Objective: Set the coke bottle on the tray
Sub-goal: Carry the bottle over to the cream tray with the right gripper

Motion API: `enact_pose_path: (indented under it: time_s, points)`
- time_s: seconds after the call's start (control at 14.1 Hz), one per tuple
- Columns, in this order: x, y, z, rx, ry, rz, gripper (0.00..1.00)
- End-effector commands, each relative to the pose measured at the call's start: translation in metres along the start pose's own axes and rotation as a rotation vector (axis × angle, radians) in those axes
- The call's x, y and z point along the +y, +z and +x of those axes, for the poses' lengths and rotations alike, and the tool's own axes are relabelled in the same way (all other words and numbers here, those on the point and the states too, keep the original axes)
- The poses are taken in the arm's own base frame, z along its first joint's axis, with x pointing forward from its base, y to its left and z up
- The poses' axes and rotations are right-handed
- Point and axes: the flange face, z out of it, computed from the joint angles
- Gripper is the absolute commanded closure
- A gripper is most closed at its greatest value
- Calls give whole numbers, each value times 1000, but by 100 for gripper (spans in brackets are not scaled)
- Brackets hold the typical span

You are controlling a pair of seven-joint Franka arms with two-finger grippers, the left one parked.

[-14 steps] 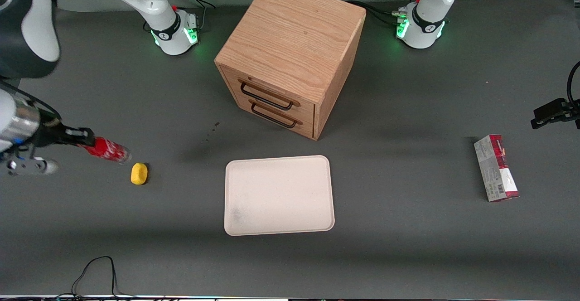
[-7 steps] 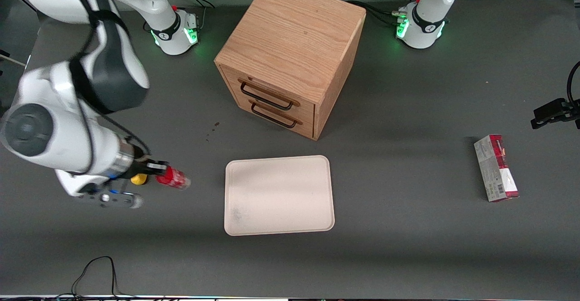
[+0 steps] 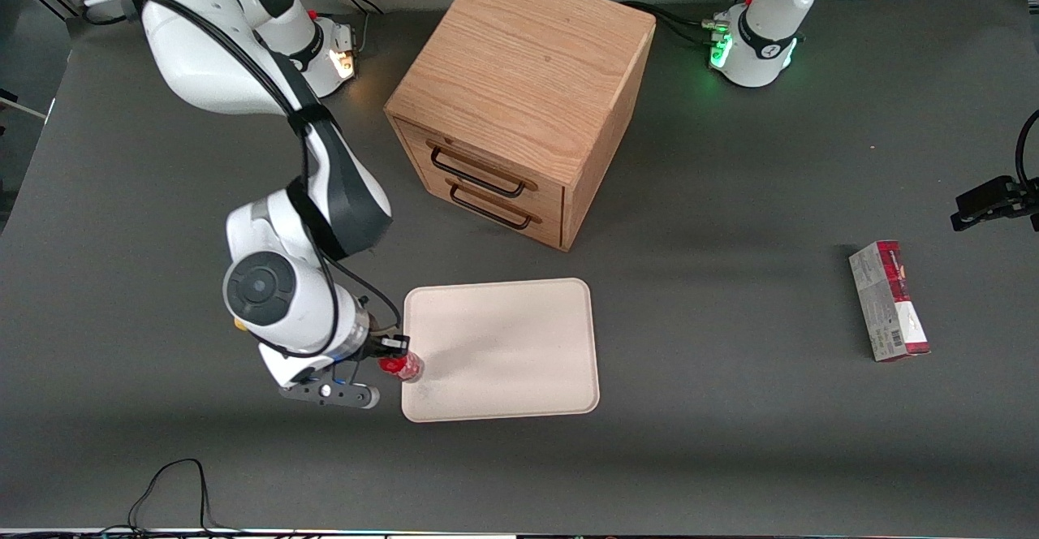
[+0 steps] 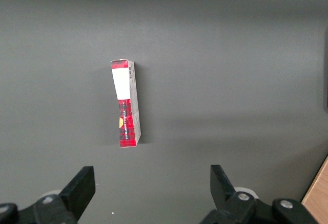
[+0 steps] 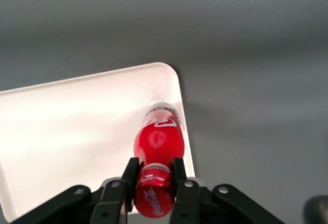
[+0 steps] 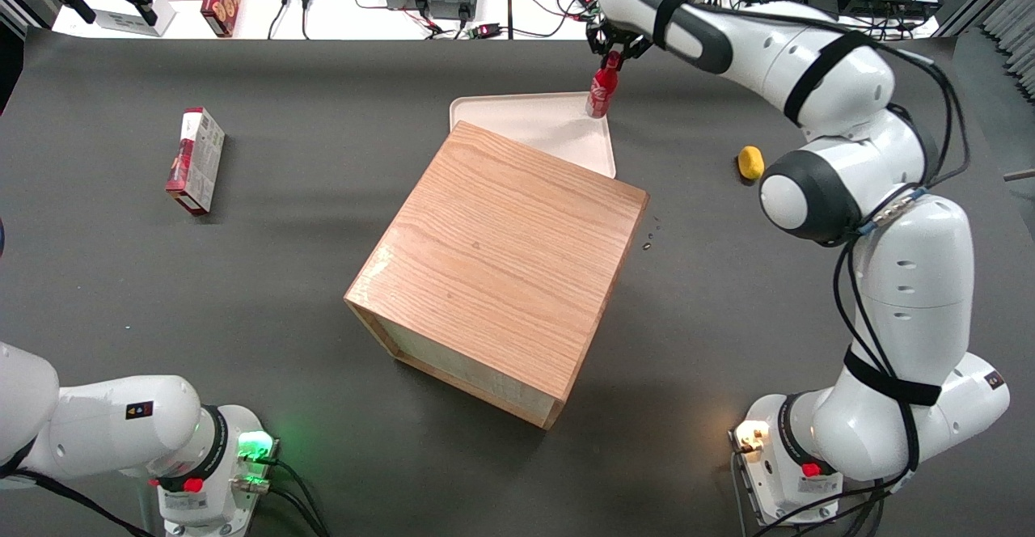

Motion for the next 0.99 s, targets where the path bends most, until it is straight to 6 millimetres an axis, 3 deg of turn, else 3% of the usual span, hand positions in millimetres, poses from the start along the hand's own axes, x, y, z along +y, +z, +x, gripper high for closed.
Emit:
enact_pose_path:
  time_s: [0.0, 0.07, 0.14, 0.92]
  points:
    - [-8, 3, 7, 29, 43, 18, 100]
    - [-12, 4, 7, 44, 40, 28, 100]
    - [-16, 18, 5, 36, 36, 23, 100]
    - [-19, 31, 5, 41, 33, 28, 100]
